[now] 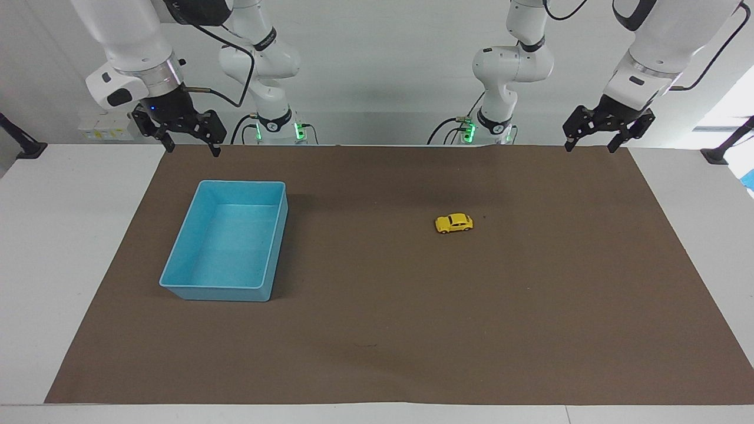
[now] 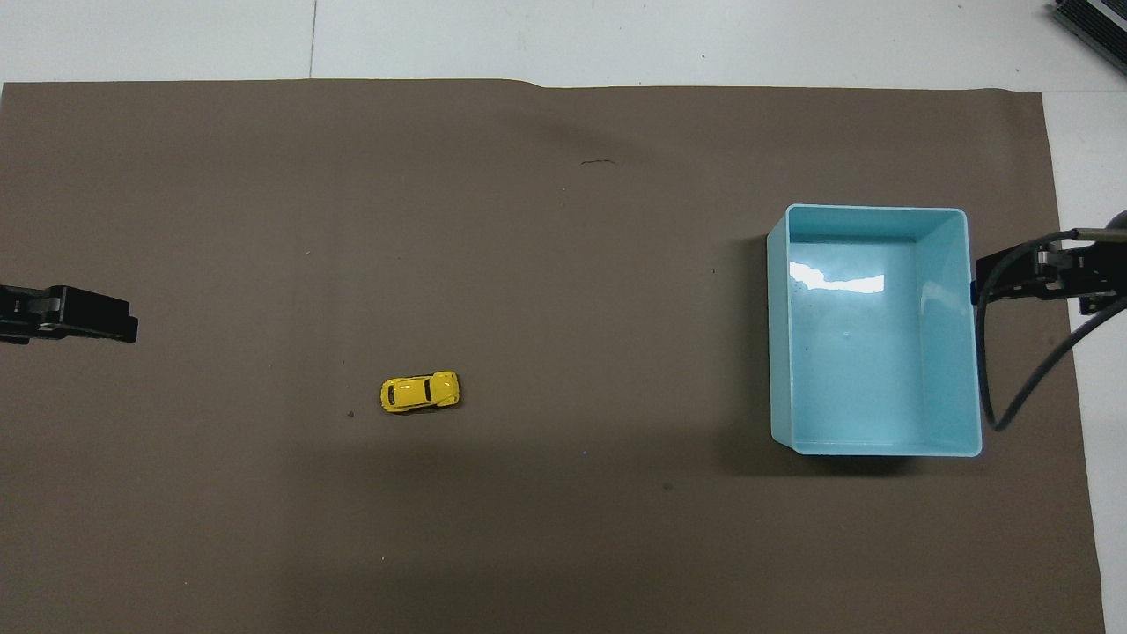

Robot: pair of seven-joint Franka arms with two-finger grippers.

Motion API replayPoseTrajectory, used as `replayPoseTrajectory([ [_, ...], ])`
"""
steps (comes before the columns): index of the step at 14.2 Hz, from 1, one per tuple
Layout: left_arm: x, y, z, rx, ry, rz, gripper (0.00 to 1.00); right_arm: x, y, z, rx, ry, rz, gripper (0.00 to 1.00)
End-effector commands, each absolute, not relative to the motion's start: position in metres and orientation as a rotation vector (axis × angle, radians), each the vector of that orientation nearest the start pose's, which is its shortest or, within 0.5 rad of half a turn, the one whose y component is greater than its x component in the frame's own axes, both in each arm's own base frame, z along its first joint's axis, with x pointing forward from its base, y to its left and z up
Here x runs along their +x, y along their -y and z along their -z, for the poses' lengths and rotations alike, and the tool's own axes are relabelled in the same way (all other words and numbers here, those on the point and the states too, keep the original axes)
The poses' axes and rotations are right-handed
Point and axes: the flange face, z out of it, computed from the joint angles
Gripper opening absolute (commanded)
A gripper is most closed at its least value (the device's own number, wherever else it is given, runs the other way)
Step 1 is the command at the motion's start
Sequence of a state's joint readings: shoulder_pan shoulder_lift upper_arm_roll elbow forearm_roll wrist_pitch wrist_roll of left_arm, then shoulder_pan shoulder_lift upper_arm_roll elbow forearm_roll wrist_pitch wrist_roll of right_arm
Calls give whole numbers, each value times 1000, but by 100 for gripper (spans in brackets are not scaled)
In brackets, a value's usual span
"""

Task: Wind up and store yellow beetle car
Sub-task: 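Reach the left gripper toward the yellow beetle car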

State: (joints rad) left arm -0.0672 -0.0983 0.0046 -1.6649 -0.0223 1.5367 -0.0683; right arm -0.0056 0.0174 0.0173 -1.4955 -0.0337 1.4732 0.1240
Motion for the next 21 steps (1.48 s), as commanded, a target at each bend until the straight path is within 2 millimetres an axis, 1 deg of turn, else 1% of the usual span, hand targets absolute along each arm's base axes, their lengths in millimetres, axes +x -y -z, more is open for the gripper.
replayPoseTrajectory([
  [1,514,38,-622,-3156,315,-33,100,550,1,-642,-3174,-148,-68,100],
  [4,514,48,-623,-3081,743,-33,100,550,1,-642,-3174,-148,-68,100],
  [6,513,50,-622,-2965,1098,-53,100,550,1,-642,-3174,-148,-68,100],
  [8,511,51,-622,-2811,1438,-65,100,550,1,-642,-3174,-148,-68,100],
  [9,511,51,-619,-2721,1599,-74,100,550,1,-642,-3174,-148,-68,100],
  [10,510,53,-619,-2639,1740,-78,100,550,1,-642,-3174,-148,-68,100],
  [13,511,55,-616,-2400,2058,-102,100,550,1,-642,-3174,-148,-68,100],
  [14,513,55,-611,-2309,2157,-109,100,550,1,-642,-3174,-146,-68,100],
  [15,516,57,-605,-2262,2214,-104,100,550,1,-642,-3174,-148,-68,100],
  [18,517,76,-572,-2145,2323,-103,100,550,1,-642,-3174,-148,-68,100],
  [20,510,89,-554,-2064,2368,-157,100,550,0,-642,-3175,-143,-68,100],
  [21,505,99,-545,-2056,2361,-169,100,550,0,-642,-3174,-146,-68,100],
])
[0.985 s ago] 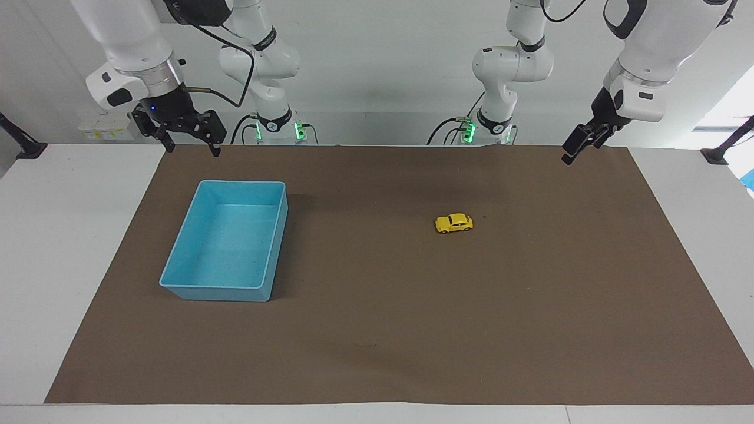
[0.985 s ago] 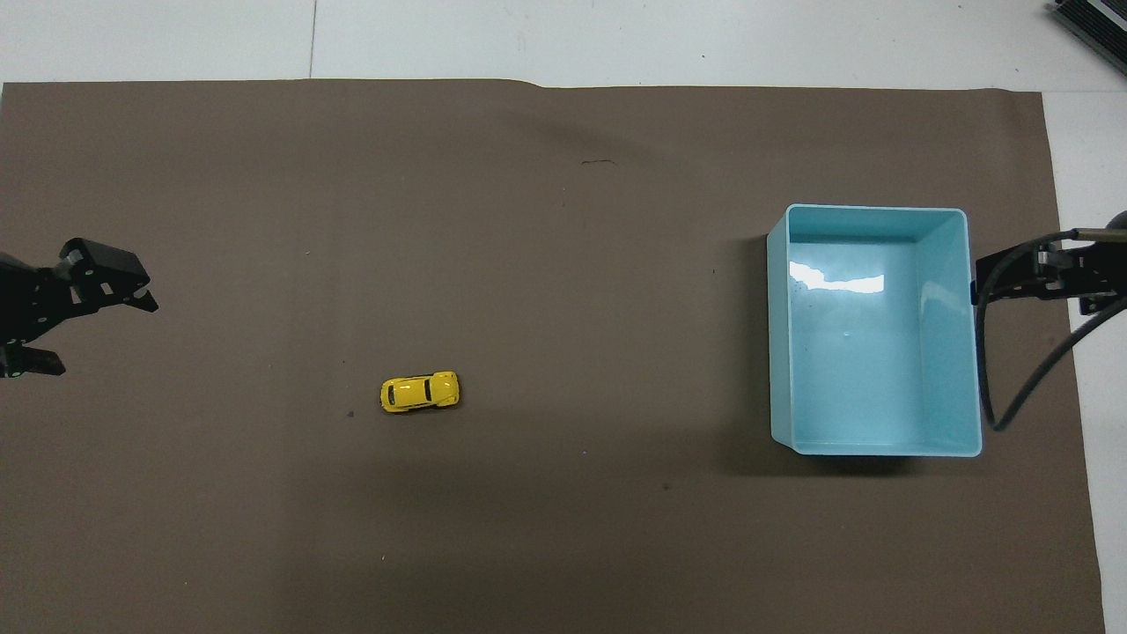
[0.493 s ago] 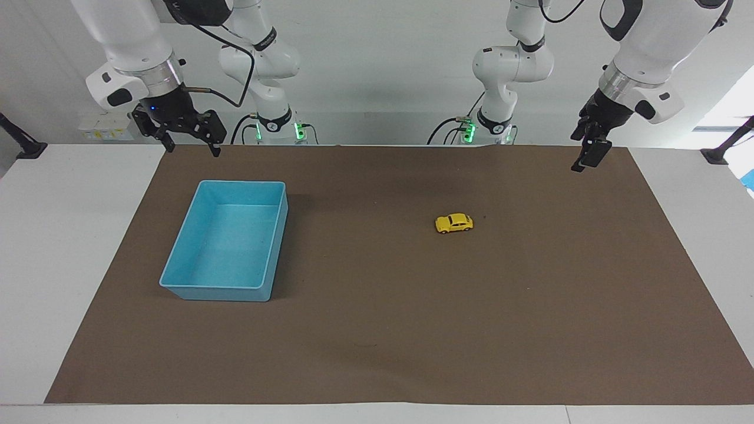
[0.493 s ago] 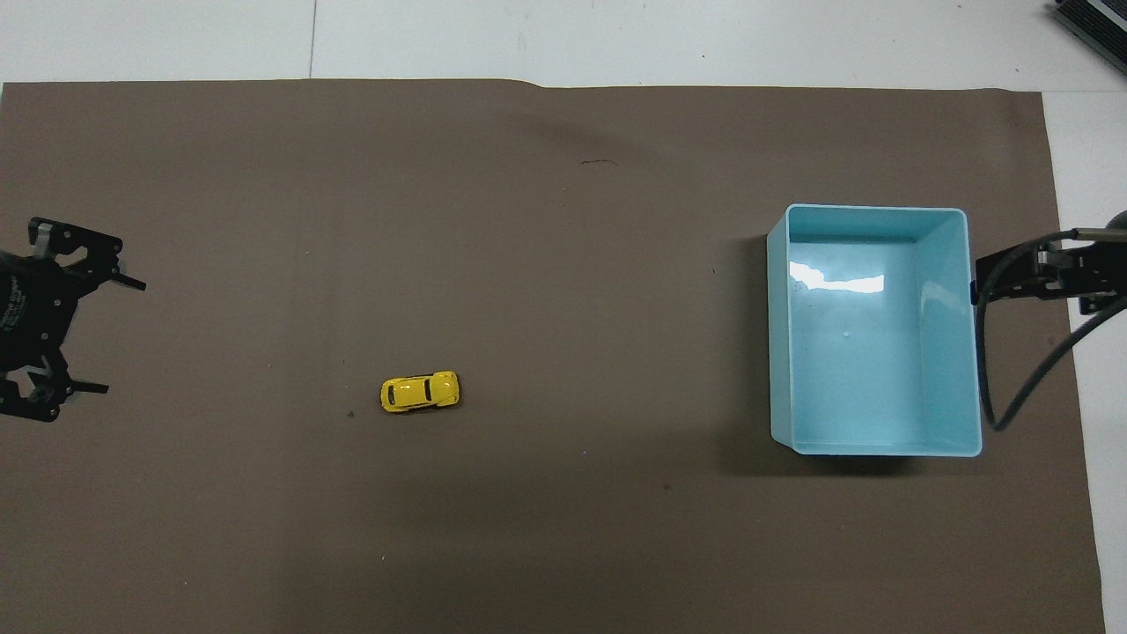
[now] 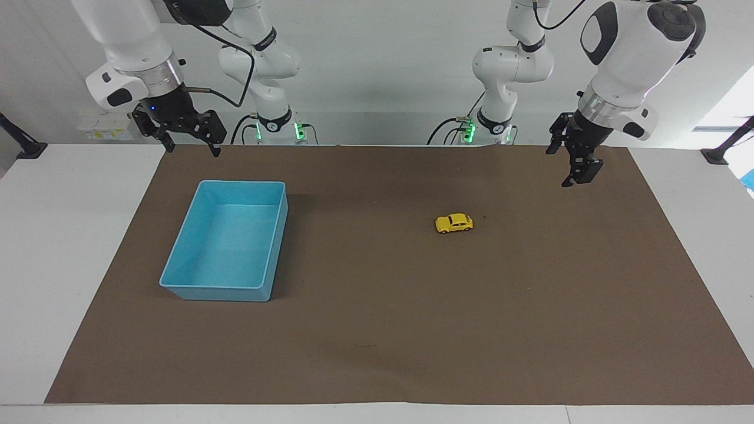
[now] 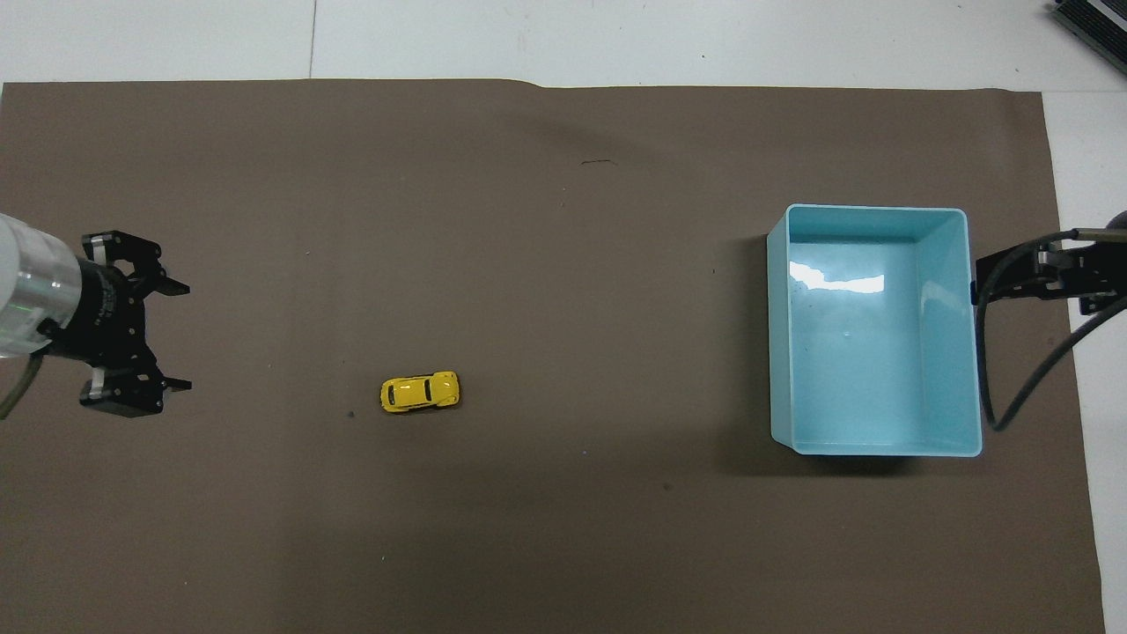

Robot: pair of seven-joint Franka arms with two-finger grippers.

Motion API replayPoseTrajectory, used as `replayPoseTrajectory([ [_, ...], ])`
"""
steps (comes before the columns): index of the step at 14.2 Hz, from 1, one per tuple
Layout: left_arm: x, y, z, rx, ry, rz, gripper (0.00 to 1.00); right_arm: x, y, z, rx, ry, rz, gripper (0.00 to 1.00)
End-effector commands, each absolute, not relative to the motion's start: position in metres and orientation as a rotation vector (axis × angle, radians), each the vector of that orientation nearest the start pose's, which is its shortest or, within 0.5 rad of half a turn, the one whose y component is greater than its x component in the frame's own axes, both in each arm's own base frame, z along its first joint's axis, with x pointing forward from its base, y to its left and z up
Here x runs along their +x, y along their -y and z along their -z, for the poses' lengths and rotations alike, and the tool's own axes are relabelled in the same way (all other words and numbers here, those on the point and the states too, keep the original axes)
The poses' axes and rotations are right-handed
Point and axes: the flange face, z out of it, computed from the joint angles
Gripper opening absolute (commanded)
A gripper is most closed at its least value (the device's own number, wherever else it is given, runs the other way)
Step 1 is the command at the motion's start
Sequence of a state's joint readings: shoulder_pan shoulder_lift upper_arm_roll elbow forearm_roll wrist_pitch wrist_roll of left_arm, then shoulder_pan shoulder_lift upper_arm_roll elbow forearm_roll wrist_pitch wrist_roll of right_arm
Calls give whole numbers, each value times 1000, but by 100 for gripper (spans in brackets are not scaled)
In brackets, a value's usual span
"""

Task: Wind up and store yellow beetle car
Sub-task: 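Reach the left gripper toward the yellow beetle car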

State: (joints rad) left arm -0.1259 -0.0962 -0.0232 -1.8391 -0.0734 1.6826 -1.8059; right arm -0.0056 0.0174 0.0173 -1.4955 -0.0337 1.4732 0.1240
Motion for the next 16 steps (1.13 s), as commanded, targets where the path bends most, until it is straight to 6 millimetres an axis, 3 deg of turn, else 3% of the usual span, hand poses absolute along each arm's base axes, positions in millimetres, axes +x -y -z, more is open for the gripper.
replayPoseTrajectory([
  [1,503,106,-540,2066,-2369,168,100,550,1,-642,-3174,-148,-68,100],
  [4,503,125,-524,1914,-2451,174,100,550,0,-642,-3174,-146,-68,100],
  [6,503,150,-500,1765,-2528,149,100,550,1,-642,-3174,-148,-68,100],
  [10,494,168,-457,1672,-2533,114,100,550,1,-642,-3174,-148,-68,100],
  [12,489,184,-428,1649,-2539,108,100,550,1,-642,-3174,-148,-68,100],
  [14,488,206,-386,1688,-2509,98,100,550,1,-642,-3174,-148,-68,100],
  [16,491,211,-353,1702,-2520,99,100,550,1,-642,-3174,-148,-68,100],
])
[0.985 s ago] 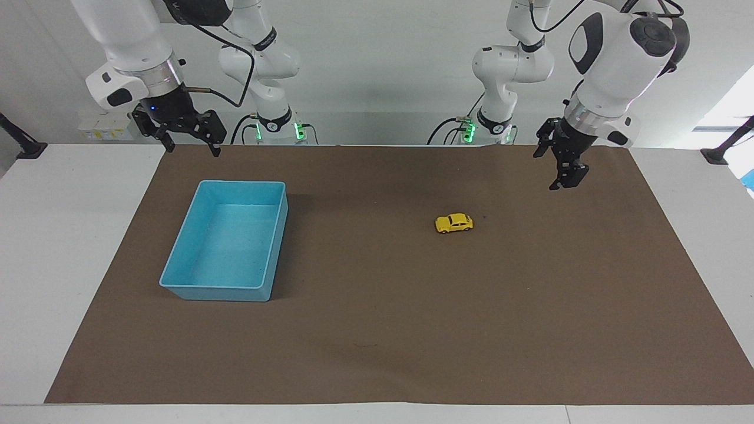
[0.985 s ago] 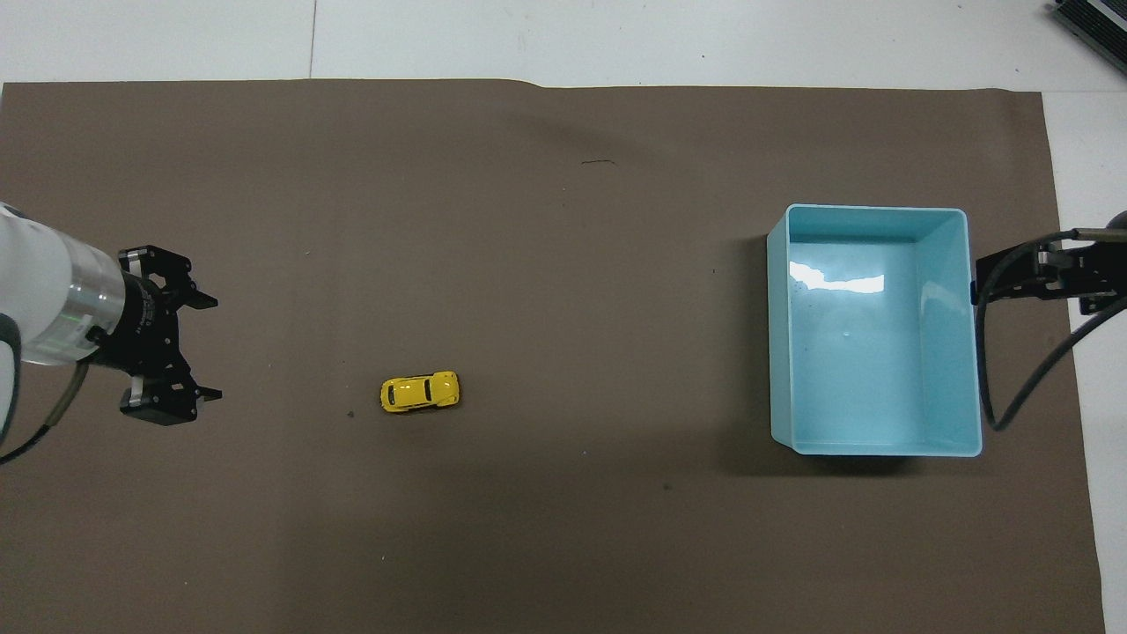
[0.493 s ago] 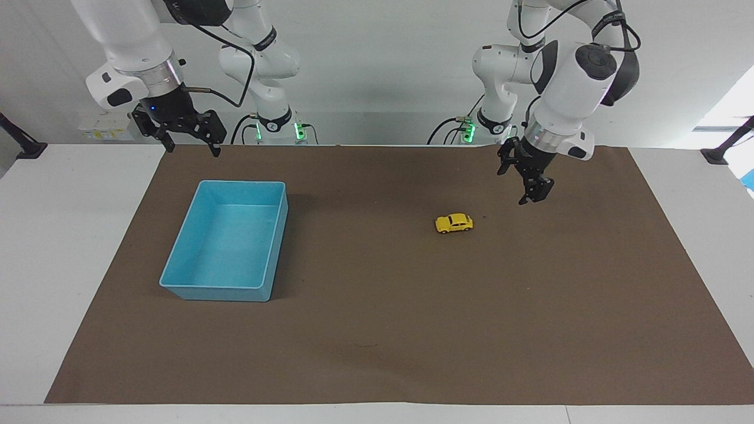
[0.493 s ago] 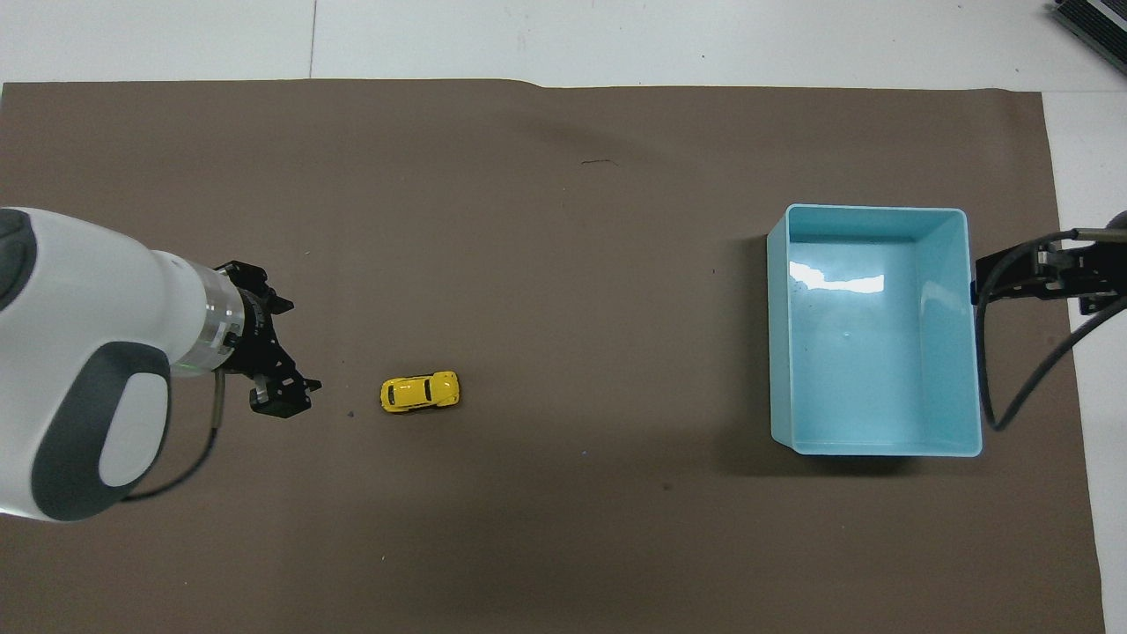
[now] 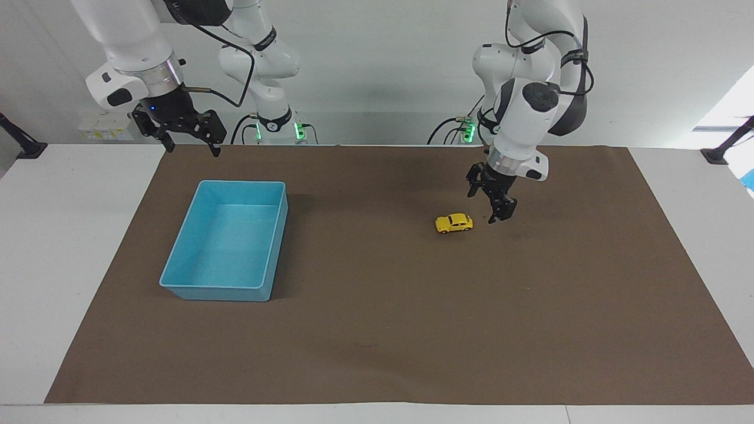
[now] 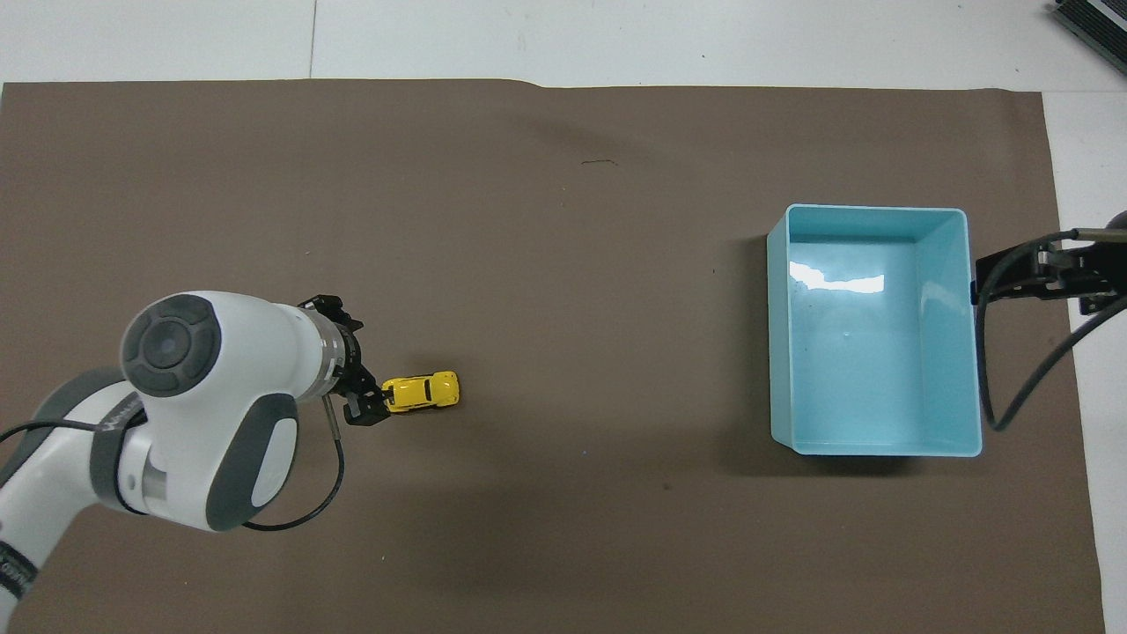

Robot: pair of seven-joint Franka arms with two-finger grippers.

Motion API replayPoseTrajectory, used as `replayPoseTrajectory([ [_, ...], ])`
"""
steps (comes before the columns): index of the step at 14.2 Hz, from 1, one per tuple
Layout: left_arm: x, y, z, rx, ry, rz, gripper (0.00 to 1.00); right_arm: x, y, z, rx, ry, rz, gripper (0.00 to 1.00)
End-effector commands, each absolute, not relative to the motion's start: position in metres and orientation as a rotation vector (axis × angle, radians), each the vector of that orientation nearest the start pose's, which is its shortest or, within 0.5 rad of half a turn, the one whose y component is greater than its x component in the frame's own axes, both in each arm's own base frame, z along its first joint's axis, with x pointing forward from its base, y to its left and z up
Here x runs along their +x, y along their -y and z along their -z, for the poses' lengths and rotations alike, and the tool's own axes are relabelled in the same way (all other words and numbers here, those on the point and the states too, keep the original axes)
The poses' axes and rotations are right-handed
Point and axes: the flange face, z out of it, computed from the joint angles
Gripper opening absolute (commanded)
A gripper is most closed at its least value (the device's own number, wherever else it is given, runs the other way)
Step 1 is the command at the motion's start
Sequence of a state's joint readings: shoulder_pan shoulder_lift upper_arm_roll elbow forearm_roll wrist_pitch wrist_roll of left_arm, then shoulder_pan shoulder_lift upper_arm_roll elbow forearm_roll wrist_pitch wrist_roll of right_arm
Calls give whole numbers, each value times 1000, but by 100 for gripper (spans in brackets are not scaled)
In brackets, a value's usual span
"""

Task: Wind up and store yellow beetle car
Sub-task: 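Reach the left gripper toward the yellow beetle car, then close the left gripper on the yellow car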

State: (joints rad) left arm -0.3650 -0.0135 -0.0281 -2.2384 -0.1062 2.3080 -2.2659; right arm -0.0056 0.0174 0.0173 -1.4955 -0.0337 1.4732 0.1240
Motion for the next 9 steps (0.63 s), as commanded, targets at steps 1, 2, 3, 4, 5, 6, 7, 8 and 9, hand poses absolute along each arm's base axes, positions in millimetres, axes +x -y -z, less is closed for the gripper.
replayPoseTrajectory([
  [1,491,218,-351,1731,-2487,92,100,550,1,-642,-3174,-148,-68,100],
  [2,490,217,-347,1739,-2484,92,100,550,1,-642,-3174,-146,-68,100],
  [3,489,218,-343,1764,-2472,92,100,550,1,-642,-3174,-148,-68,100],
  [4,488,218,-336,1775,-2471,92,100,550,1,-642,-3174,-146,-68,100],
  [5,486,217,-333,1770,-2463,86,100,550,1,-642,-3174,-148,-68,100],
  [6,481,220,-332,1778,-2453,83,100,550,0,-642,-3174,-146,-68,100],
  [7,476,224,-330,1789,-2442,82,100,550,1,-642,-3174,-148,-68,100],
  [8,475,226,-324,1796,-2442,83,100,550,1,-642,-3174,-146,-68,100],
  [9,472,236,-319,1813,-2418,78,100,550,1,-642,-3174,-146,-68,100],
])
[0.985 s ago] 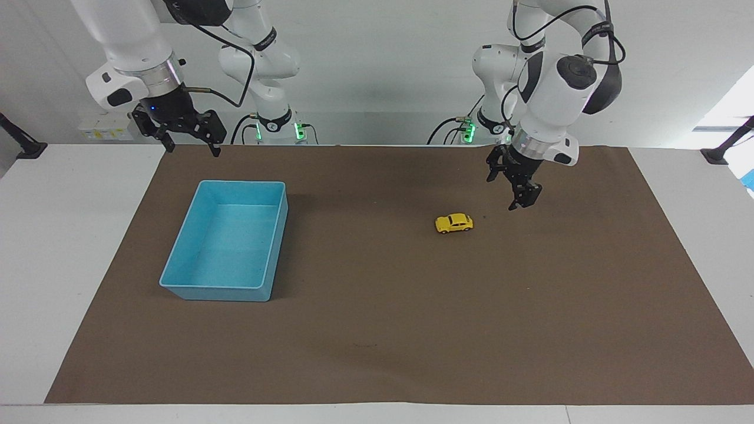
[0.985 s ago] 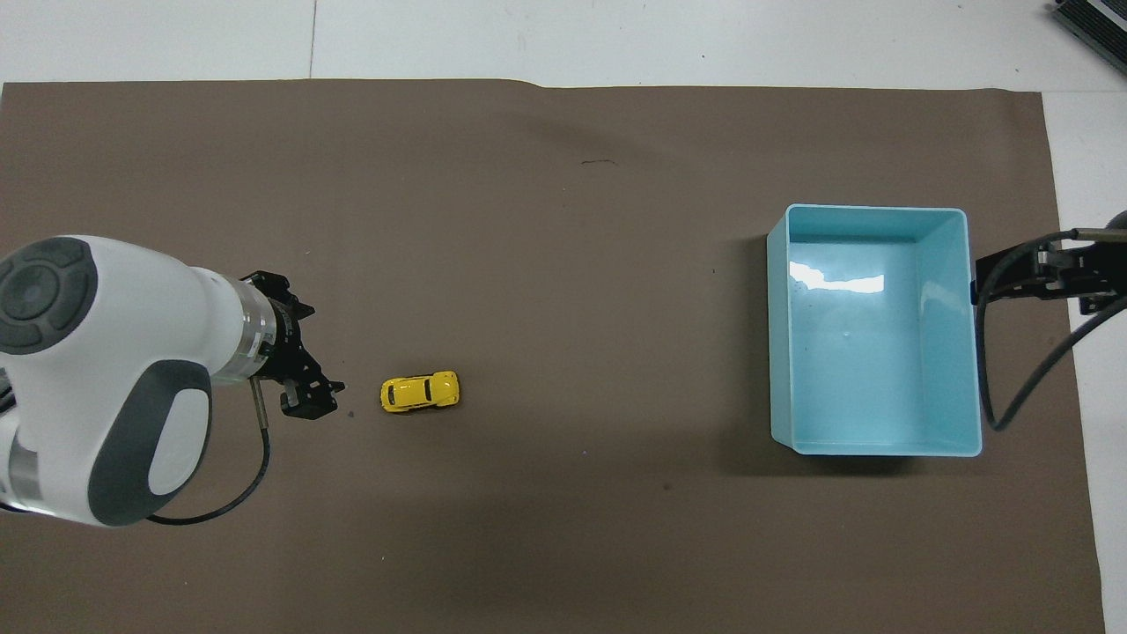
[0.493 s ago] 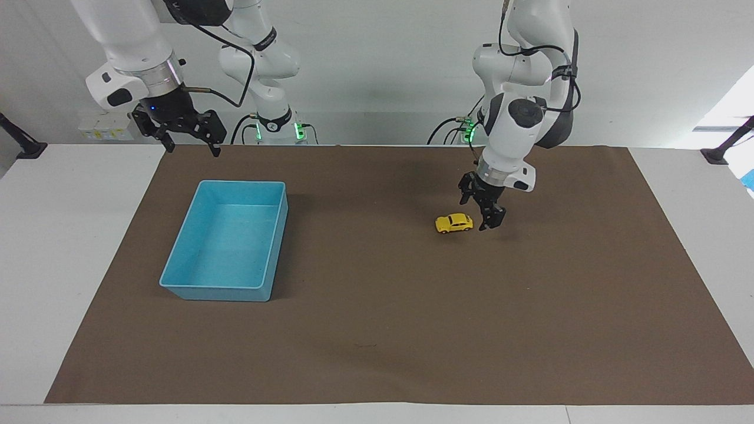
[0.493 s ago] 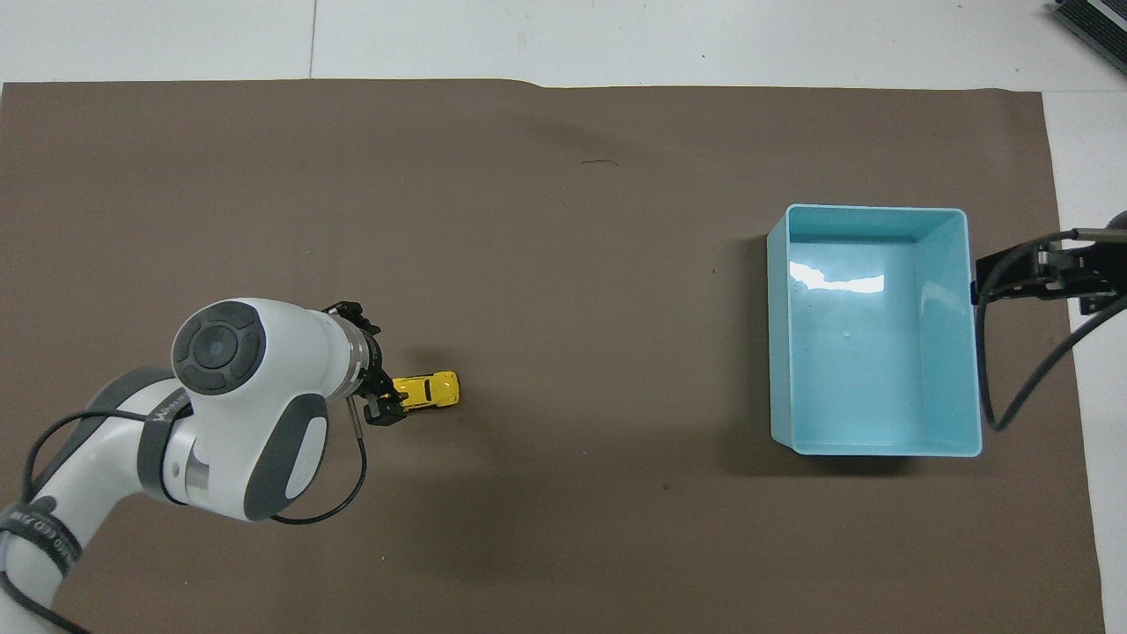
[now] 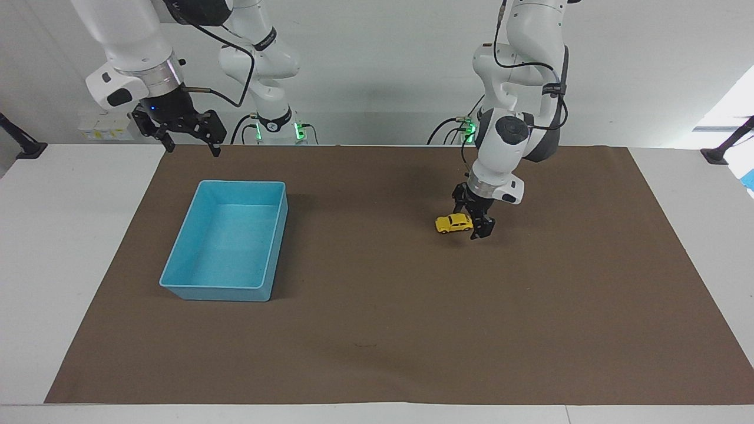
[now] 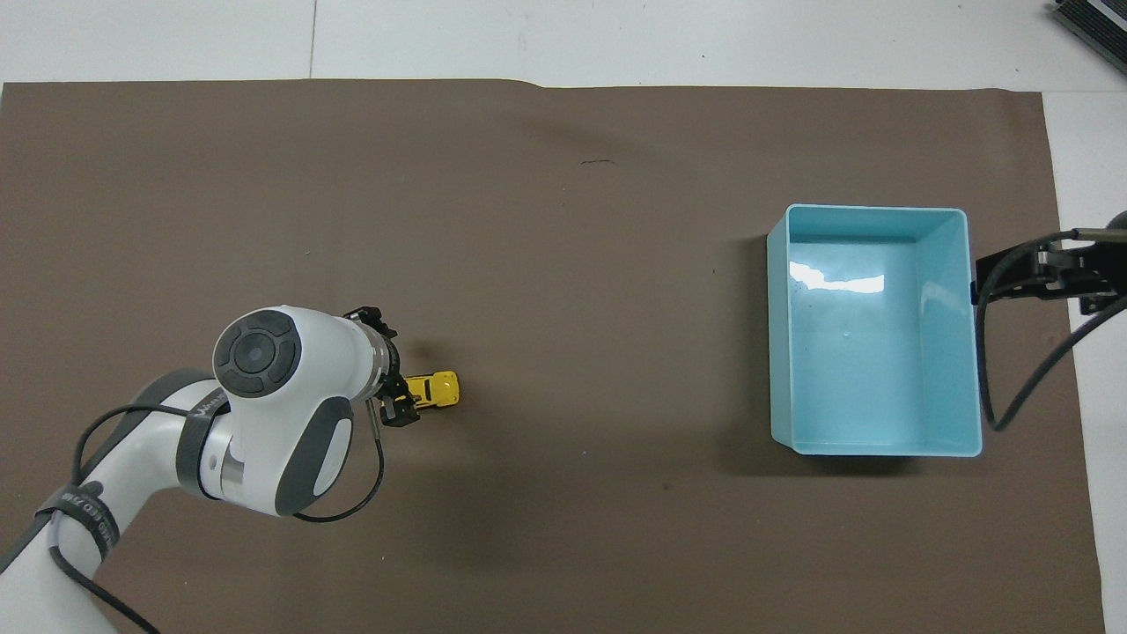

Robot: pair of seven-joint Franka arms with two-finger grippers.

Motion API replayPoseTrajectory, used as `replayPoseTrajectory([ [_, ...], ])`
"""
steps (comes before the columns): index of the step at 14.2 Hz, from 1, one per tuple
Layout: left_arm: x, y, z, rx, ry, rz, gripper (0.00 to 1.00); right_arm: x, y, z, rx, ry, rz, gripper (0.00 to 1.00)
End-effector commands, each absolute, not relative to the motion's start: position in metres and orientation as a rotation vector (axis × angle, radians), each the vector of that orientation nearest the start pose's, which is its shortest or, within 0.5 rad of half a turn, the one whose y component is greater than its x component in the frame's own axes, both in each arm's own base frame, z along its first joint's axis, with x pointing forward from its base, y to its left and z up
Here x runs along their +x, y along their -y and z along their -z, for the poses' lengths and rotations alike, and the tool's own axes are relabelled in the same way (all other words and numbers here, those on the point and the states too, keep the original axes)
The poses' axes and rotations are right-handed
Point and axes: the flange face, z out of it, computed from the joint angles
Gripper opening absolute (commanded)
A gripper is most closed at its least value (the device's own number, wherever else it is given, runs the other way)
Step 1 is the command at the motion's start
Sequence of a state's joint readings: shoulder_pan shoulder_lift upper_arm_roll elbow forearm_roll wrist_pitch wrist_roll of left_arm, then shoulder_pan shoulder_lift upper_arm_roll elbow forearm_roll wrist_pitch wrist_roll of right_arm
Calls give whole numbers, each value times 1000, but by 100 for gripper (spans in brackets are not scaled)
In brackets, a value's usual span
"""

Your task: Wind up and store yellow beetle car

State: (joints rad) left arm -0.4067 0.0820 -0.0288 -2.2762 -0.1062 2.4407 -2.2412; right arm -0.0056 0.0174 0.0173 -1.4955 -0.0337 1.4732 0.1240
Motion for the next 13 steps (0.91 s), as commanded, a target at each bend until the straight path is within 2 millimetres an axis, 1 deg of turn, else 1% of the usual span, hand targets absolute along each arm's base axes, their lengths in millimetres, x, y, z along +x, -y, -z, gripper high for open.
replayPoseTrajectory([
  [1,469,237,-315,1803,-2416,74,100,550,1,-642,-3174,-148,-68,100],
  [5,461,236,-311,1805,-2424,76,100,550,1,-642,-3174,-148,-68,100],
  [6,460,236,-311,1808,-2421,75,73,550,1,-642,-3174,-148,-68,100],
  [9,459,236,-311,1826,-2411,75,14,550,1,-642,-3174,-148,-68,100],
  [10,459,236,-311,1846,-2401,76,10,550,1,-642,-3174,-148,-68,100],
  [12,457,234,-310,1969,-2317,75,5,550,1,-642,-3174,-148,-68,100],
  [13,456,232,-309,2010,-2294,78,4,550,1,-642,-3174,-146,-68,100],
])
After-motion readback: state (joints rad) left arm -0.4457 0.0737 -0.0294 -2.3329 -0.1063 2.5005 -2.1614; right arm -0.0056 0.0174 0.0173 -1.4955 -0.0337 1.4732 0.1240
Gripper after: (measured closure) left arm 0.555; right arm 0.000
